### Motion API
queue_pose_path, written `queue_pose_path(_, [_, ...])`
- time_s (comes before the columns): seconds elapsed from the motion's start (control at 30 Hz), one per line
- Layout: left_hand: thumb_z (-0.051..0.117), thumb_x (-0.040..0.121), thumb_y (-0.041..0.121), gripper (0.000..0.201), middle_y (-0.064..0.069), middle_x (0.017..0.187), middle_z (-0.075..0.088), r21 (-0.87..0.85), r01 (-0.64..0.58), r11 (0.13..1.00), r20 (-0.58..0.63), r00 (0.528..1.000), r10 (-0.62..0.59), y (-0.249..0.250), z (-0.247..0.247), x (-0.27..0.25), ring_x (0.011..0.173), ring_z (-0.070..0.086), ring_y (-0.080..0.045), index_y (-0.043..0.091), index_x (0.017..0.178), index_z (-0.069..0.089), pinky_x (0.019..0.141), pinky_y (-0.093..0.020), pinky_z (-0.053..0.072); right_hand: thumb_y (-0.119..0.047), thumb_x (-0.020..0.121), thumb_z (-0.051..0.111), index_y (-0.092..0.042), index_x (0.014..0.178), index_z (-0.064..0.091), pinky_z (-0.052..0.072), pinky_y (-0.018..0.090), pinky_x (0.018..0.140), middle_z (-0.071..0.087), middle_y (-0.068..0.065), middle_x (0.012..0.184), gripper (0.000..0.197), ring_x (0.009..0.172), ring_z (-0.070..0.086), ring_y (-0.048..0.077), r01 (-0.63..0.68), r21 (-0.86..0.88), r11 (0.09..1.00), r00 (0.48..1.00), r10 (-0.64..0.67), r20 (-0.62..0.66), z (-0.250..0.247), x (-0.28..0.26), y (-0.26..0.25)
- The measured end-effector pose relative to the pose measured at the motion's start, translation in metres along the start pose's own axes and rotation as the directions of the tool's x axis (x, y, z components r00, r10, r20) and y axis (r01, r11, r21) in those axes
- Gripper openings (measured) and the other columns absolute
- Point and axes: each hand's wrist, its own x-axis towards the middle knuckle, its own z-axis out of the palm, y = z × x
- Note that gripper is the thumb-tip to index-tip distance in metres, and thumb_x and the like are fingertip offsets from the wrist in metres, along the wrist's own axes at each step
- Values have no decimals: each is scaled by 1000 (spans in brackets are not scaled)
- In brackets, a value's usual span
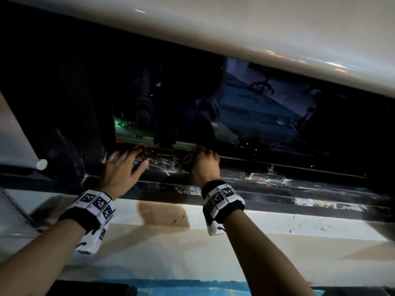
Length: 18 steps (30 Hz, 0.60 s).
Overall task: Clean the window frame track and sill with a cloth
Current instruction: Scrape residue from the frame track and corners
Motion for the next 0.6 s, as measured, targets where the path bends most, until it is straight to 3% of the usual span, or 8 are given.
queue_pose_path(0.1, [23,84,60,72,-11,128,59,1,-11,1000,3,1000,11,-1,-1,-1,113,51,-35,12,128,53,94,-38,33,-10,79,57,-4,108,64,42,34,91,66,18,110,31,106,58,34,108,174,979,991,-121,63,-23,-7,-2])
queue_pose_path(0.17, [24,85,60,70,-11,128,58,2,-18,1000,4,1000,18,-3,0,-2,113,52,-34,12,128,53,95,-37,33,2,77,57,1,103,67,40,24,83,69,19,105,28,100,62,32,67,261,963,994,-86,60,-45,-10,13])
queue_pose_path(0.23, [25,86,59,69,-10,127,59,2,-20,1000,4,1000,20,-4,2,-1,112,52,-35,13,128,53,95,-38,33,6,75,53,2,99,68,41,20,77,70,21,98,29,94,65,33,18,275,961,998,-3,-55,-51,-10,38])
queue_pose_path(0.3, [25,86,58,67,-10,126,60,8,-22,1000,2,1000,22,-5,2,-1,112,52,-34,13,127,54,95,-38,33,5,73,51,4,105,63,44,33,85,66,26,103,34,98,60,40,-86,235,968,986,116,-116,-41,-8,53])
queue_pose_path(0.4, [26,87,57,66,-10,125,60,17,-38,999,-5,999,38,-5,2,0,112,53,-34,13,127,54,96,-37,31,1,80,47,4,127,45,37,43,96,49,27,124,46,112,47,44,-212,83,974,974,217,-63,-19,-4,45])
queue_pose_path(0.5, [27,88,56,65,-10,123,62,35,-50,998,-9,999,50,-5,3,0,111,54,-34,12,126,55,96,-33,27,-3,89,39,3,134,35,32,45,98,41,24,131,46,115,41,43,-210,29,977,976,212,-59,-9,-2,21])
queue_pose_path(0.6, [27,88,55,64,-10,121,63,57,-57,997,-22,998,58,-5,3,0,109,56,-34,11,124,56,95,-31,24,-9,88,43,0,131,39,32,44,97,46,21,128,44,116,41,39,-102,13,995,994,102,-34,-1,-2,3])
